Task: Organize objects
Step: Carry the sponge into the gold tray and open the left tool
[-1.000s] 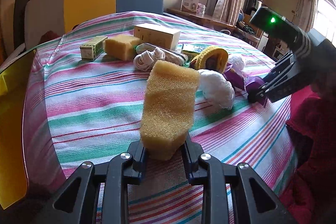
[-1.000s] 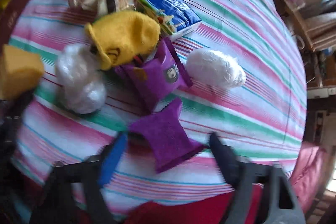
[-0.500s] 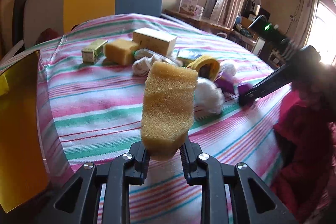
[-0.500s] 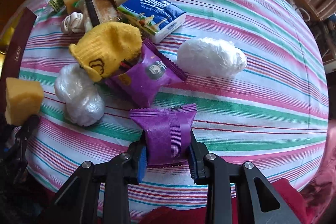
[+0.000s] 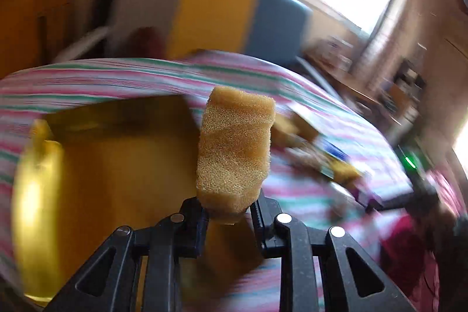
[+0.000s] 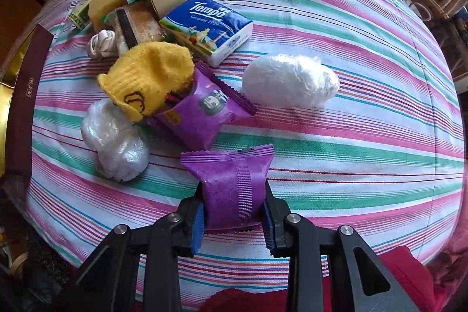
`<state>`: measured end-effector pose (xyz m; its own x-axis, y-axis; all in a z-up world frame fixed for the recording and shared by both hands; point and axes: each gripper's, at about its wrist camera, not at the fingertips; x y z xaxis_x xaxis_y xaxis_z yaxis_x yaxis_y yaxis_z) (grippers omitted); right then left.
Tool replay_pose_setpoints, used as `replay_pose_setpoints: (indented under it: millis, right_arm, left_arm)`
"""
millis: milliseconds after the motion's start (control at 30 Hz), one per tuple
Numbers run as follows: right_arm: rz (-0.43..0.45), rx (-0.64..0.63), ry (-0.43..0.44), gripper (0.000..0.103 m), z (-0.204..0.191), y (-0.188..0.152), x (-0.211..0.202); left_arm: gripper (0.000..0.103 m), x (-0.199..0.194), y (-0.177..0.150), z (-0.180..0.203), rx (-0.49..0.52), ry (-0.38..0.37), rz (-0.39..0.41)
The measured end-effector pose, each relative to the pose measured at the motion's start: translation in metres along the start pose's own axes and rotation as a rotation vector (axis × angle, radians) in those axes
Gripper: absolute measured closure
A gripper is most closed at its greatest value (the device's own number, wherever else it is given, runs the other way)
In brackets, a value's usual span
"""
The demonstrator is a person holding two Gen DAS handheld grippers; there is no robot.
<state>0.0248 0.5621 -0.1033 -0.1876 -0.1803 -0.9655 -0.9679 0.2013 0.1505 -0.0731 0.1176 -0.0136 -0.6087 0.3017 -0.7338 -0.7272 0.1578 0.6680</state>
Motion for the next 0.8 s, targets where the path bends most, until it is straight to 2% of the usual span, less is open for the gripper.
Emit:
replay_pose_setpoints:
  millis: [67,100,200,333,567,667,800]
  right_arm:
    - [0.001,-0.006,-0.007,0.070,0.000,0.000,-0.001]
    - [0.001,-0.008,-0.009,0.070,-0.002,0.001,-0.001]
    - [0.005,-0.013,-0.024,0.070,-0.018,-0.002,0.004]
    - [0.007,-0.001,-0.022,0.070,-0.023,-0.002,0.009]
    - [0.001,0.011,-0.014,0.070,-0.017,-0.002,0.007]
    - [-0.004,0.016,-0.010,0.070,-0.010,-0.001,0.008]
    - [0.003,0.028,-0.003,0.069,-0.006,-0.002,0.011]
  left_arm:
    - [0.078,0.009,0.013,-0.033,-0.030,0.096,-0.009]
    - [0.078,0.019,0.020,-0.053,-0.050,0.139,-0.038]
    - [0.078,0.050,0.030,-0.102,-0.117,0.207,-0.117]
    - [0.078,0.083,0.028,-0.134,-0.148,0.289,-0.177]
    - [0.077,0.119,0.027,-0.159,-0.174,0.366,-0.234]
    - [0.066,0.113,0.032,-0.158,-0.187,0.366,-0.217]
    - [0.063,0.093,0.035,-0.156,-0.196,0.349,-0.188]
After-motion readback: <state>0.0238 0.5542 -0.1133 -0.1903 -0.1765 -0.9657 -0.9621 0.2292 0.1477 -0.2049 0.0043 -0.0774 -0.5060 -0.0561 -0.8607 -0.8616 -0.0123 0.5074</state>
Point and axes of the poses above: each gripper's, at about its wrist camera, not at the fingertips, and x roughly the way its jaws point, z to its right, y to its top, and after that the axes turned 11 degrees about y, right-handed
